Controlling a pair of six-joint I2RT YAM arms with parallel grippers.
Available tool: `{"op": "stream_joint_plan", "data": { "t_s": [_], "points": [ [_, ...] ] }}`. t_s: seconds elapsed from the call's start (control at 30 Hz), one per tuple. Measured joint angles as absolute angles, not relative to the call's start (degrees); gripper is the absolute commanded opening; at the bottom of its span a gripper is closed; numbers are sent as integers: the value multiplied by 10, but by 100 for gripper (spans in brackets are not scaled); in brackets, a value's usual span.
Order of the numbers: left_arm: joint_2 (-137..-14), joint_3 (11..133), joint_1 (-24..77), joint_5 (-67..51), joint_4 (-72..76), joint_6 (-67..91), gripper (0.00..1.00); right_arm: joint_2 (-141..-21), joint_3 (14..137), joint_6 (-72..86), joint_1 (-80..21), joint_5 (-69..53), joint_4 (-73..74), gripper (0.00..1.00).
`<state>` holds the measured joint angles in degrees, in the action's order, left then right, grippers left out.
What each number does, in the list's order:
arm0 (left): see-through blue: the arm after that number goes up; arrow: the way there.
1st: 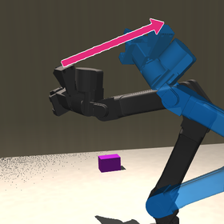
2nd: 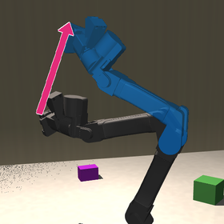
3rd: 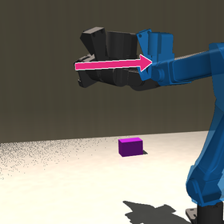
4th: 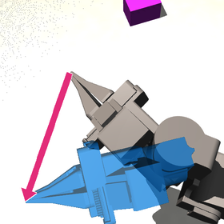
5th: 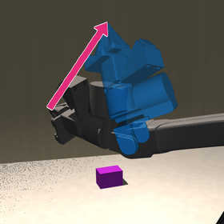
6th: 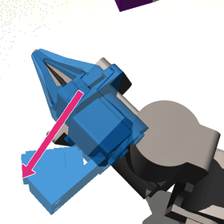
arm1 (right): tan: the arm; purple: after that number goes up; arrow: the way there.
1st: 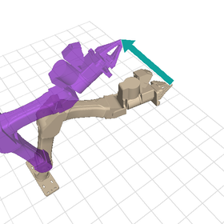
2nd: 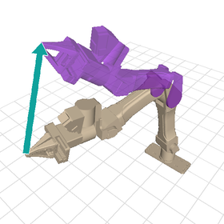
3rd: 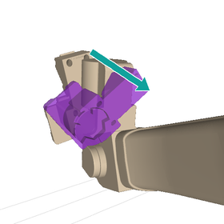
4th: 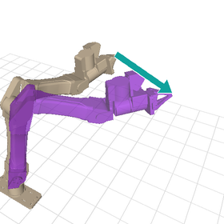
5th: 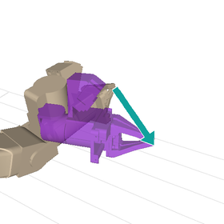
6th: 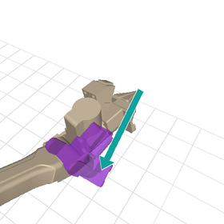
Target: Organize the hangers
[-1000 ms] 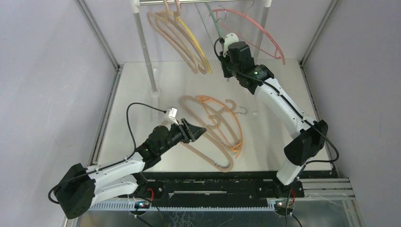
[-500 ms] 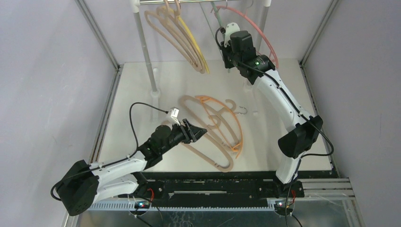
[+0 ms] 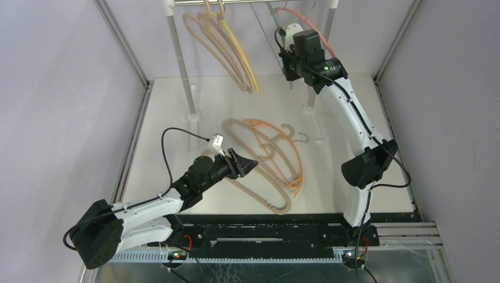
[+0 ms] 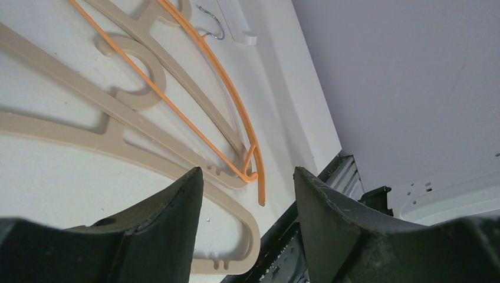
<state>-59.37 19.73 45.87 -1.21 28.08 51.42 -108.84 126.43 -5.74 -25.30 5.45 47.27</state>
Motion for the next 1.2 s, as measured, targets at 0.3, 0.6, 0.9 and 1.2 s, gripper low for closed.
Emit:
{"op": "stream_joint_plan", "data": {
  "t_s": [0.3, 0.6, 0.9, 1.2],
  "points": [
    [-600, 197, 458, -12, 281, 514, 63, -1095, 1269, -61, -223, 13, 502, 7],
    [-614, 197, 459, -12, 281, 514, 63, -1079, 1209, -56, -218, 26, 481, 47],
    [-632, 206, 459, -13, 279, 514, 63, -970, 1062, -43, -227, 61, 444, 84],
    [-644, 210, 459, -17, 281, 514, 63, -760, 924, -29, -270, 112, 382, 100]
  ]
}}
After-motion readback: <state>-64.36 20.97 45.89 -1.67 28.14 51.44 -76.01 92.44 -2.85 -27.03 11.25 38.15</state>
